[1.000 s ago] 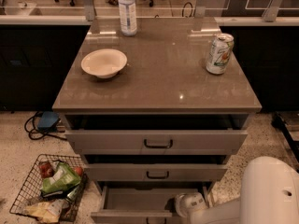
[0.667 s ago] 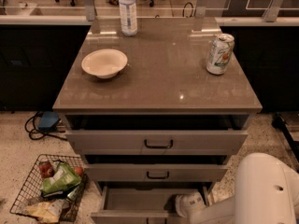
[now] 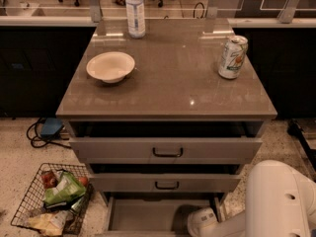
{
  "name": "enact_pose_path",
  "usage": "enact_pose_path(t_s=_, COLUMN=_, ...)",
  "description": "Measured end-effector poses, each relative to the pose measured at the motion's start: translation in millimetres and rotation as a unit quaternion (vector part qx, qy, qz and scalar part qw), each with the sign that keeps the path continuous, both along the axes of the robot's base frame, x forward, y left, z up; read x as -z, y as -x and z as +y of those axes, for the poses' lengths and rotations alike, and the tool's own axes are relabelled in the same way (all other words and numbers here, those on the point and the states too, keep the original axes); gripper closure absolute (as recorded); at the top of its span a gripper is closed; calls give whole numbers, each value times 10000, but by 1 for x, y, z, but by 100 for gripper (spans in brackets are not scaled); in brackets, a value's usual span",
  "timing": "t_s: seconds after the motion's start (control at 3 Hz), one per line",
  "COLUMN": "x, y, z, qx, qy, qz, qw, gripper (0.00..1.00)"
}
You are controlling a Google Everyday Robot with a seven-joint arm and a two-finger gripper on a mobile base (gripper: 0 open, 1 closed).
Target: Open bottom drawer
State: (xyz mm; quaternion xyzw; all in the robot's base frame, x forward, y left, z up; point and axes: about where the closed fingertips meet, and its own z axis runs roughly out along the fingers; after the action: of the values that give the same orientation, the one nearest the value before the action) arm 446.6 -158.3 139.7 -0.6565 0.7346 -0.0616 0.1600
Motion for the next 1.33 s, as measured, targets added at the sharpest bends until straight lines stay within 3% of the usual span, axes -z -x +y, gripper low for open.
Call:
enact_pose_path(t_s=0.67, x=-3, y=19, z=-4, qx=54, qy=53, qz=113, qw=9999, gripper=100)
enact_pose_path(t_s=1.33, x=-17, y=67, z=-8, qx=88, qy=180, qz=353, qw=9992, gripper=100)
